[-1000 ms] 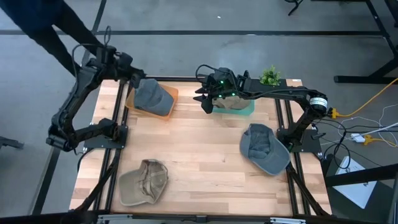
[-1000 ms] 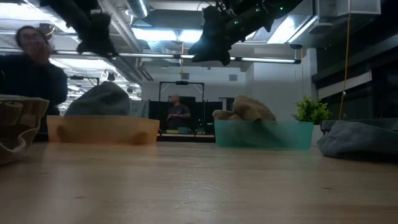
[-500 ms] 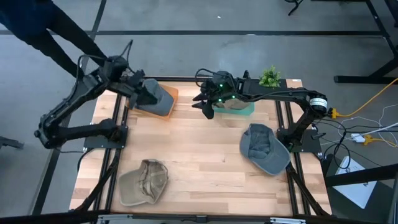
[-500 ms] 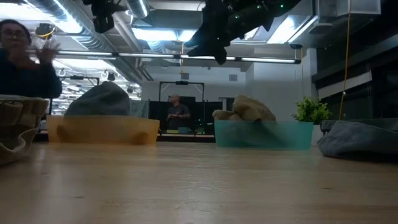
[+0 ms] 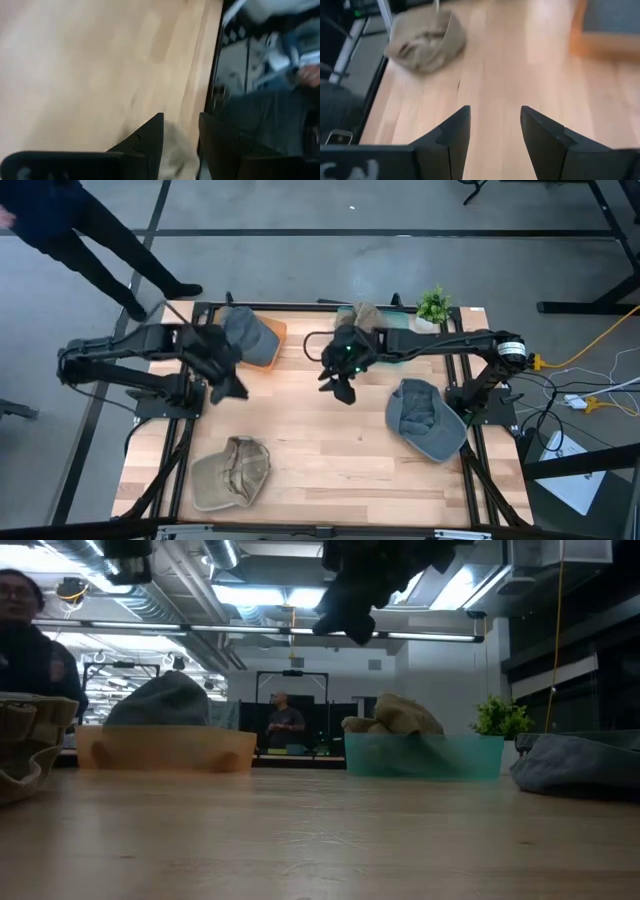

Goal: Pick & Place hat
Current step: Put the brown cap into the green bin

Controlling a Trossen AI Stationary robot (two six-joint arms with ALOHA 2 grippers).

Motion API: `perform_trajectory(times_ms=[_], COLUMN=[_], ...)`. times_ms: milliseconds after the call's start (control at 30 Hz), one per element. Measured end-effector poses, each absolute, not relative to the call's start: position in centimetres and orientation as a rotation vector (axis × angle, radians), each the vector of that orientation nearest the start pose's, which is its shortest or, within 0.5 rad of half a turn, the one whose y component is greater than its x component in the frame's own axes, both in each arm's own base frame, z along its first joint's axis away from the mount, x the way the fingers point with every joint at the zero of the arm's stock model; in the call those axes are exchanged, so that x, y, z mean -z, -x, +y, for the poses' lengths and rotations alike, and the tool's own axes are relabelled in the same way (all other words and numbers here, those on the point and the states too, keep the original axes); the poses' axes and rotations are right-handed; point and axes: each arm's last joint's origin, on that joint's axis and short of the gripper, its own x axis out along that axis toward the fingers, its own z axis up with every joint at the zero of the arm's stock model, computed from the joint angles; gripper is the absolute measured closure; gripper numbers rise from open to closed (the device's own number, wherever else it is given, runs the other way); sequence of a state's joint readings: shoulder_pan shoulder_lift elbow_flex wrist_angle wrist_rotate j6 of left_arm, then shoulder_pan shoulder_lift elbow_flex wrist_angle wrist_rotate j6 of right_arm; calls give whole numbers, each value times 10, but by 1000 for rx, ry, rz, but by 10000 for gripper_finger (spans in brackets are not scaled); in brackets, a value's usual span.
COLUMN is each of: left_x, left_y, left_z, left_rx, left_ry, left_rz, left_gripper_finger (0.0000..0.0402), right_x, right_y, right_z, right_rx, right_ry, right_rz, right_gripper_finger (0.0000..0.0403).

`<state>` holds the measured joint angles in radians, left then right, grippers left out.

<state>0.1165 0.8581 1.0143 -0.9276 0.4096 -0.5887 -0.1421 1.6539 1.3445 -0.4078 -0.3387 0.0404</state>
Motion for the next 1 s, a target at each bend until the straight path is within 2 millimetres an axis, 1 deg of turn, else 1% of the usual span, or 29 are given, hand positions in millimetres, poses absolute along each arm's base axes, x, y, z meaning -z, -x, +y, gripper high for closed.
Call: perform_trajectory(times_ms=[133,200,300,433,633,733,867,1000], left_x=[-303,-288,-269,-251,-231,-222,-207,-190], left_y=[-150,-150,-154,-160,-164,-167,-172,-177], left_z=[-15,-26,-41,-60,-79,-87,-99,-108], left_rx=[70,63,93,104,10,-1,3,-51], left_ry=[833,868,894,901,776,718,593,492], left_rz=[978,1030,1047,1005,1037,1079,1145,1195], left_gripper_finger=[284,284,284,284,284,284,284,284], right_x=[-283,-283,-283,-283,-282,-282,-282,-283], right_y=[-361,-361,-361,-361,-362,-362,-362,-362], right_z=[-33,-29,-24,-20,-17,-17,-17,-17], right_rx=[-191,-200,-212,-222,-186,-184,-188,-193], right_ry=[-210,-207,-203,-199,-176,-176,-165,-151], right_rz=[755,761,762,765,769,769,767,763], right_gripper_finger=[231,231,231,231,231,231,231,231])
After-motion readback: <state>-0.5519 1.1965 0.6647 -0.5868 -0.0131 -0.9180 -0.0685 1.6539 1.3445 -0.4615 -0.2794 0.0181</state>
